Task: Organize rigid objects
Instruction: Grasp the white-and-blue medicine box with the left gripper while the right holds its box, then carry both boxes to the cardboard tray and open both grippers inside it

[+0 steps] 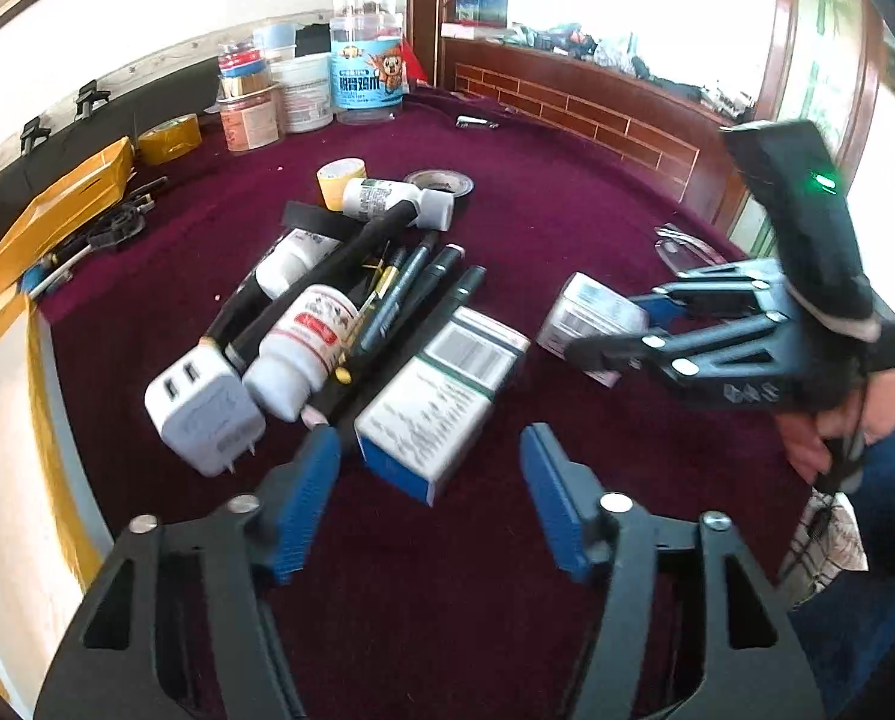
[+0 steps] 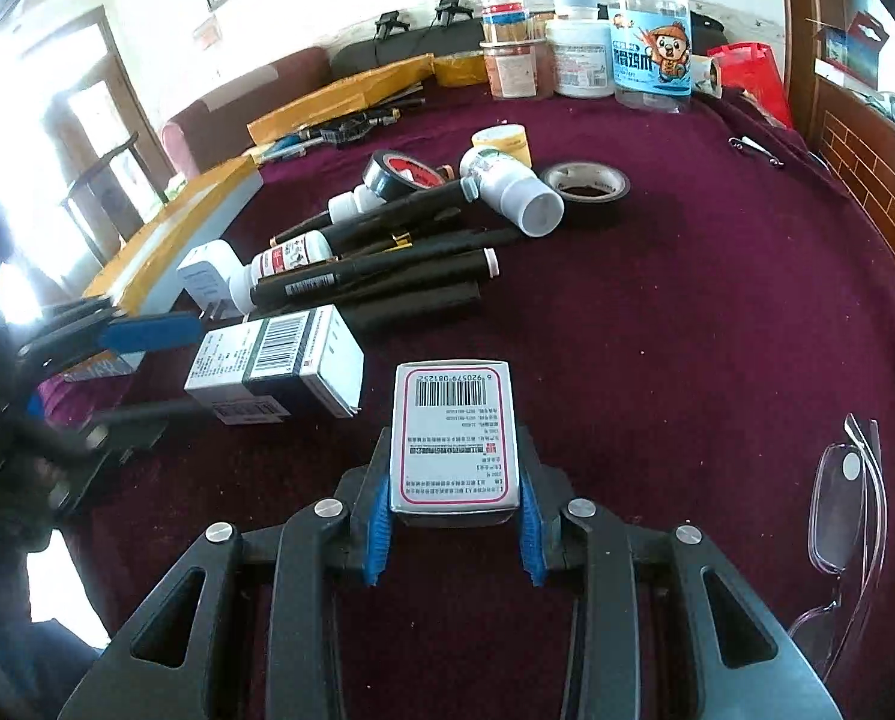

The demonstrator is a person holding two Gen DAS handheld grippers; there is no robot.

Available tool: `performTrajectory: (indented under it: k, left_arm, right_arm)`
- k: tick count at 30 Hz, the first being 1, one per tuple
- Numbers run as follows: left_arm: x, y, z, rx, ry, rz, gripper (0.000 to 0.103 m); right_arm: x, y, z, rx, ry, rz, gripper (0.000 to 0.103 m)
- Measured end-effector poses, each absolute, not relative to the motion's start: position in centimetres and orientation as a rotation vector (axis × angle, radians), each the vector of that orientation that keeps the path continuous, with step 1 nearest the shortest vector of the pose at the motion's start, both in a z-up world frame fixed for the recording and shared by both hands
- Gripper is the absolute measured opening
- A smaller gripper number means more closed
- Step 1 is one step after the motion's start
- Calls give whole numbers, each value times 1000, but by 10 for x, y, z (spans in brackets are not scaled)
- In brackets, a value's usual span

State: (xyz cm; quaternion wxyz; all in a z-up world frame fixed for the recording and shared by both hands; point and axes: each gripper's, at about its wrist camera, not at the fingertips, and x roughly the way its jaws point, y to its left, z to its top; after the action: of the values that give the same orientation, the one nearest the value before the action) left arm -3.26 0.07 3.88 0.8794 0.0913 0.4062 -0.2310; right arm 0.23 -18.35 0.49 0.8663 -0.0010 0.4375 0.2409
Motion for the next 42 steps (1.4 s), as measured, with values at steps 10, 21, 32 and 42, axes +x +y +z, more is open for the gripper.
performTrajectory:
  k: [10, 21, 32, 42]
  left_arm:
    - [-16, -23, 30, 238, 893, -509, 38]
    - [2, -43, 15, 152, 941, -474, 35]
    - [-27, -11, 37, 15, 844, -469, 32]
    - [-54, 81, 81, -94, 711, -311, 32]
  right_arm:
    - [0, -185, 2, 16, 903, 509, 31]
    - [-1, -188, 1, 39, 903, 511, 32]
    - [-2, -189, 1, 40, 902, 497, 32]
    - [-17, -172, 20, 24, 881, 483, 31]
